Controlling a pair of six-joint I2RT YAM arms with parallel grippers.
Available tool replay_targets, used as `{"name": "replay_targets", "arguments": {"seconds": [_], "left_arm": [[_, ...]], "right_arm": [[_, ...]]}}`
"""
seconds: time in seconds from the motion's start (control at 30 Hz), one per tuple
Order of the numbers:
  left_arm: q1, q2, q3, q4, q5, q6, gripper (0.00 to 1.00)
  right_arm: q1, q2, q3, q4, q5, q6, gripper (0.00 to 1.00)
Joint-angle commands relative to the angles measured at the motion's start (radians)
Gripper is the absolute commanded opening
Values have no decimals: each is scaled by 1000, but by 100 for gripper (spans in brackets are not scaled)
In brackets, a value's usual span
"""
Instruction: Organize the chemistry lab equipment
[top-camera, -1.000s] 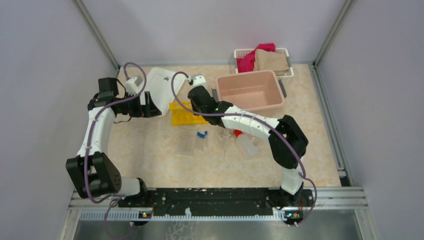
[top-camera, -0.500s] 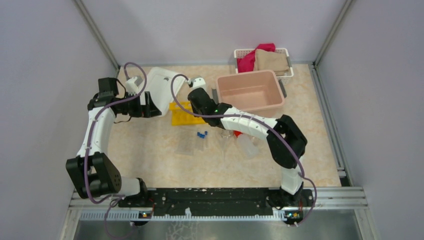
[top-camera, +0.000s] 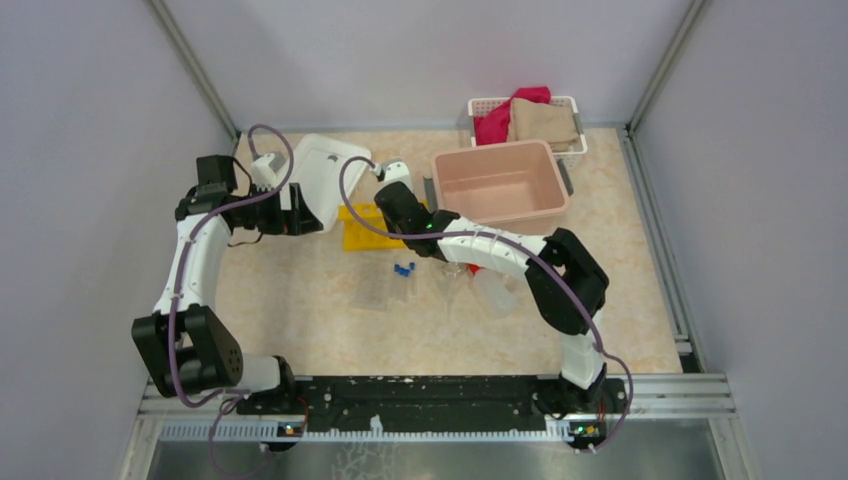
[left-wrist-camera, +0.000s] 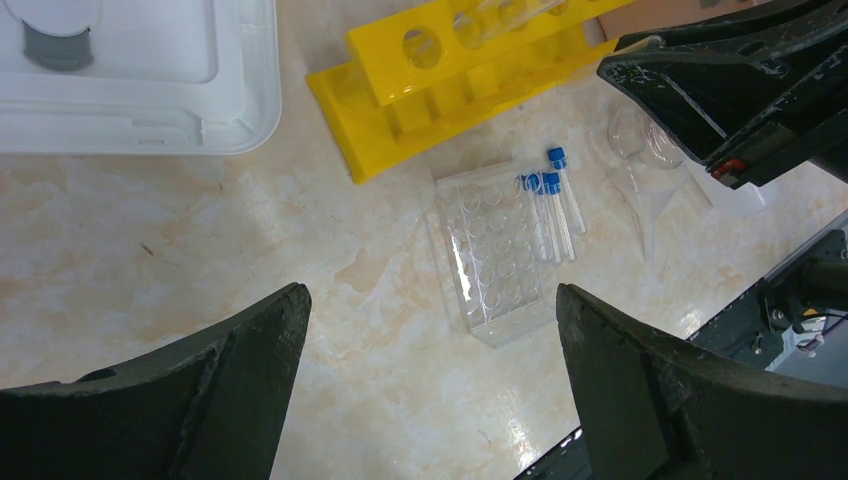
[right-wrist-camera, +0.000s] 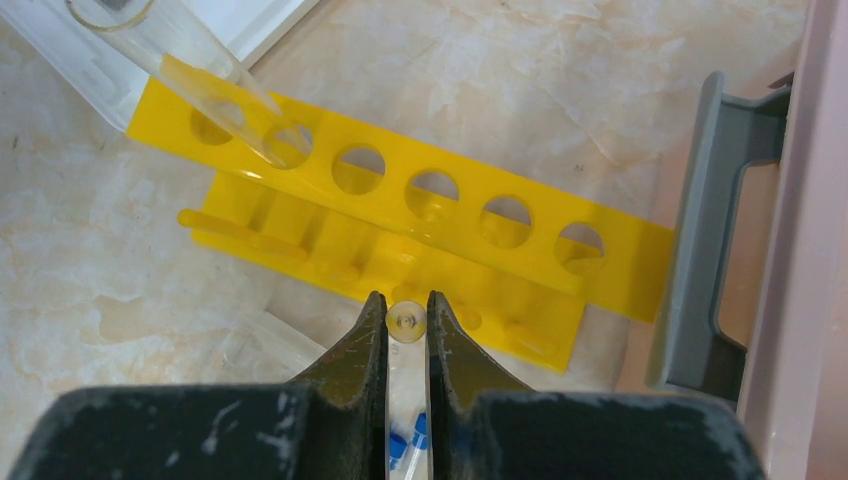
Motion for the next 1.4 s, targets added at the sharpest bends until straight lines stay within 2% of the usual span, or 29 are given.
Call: {"name": "replay_targets", "arguments": {"seconds": [0.0,0.27,0.57,1.37], "left_arm": [[4,-23,18,-5,7,9,99],[4,-20,23,-6,2,5,99],[4,-19,26,-6,4,-3,99],[4,-19,29,-9,2,-2,99]], "right_arm": [[16,3,-13,68,30,-10,0],[29,-87,-51,132,59,-17,0],[29,-117,-91,208,99,-2,0],[34,-65,-96,217,83,19,0]]}}
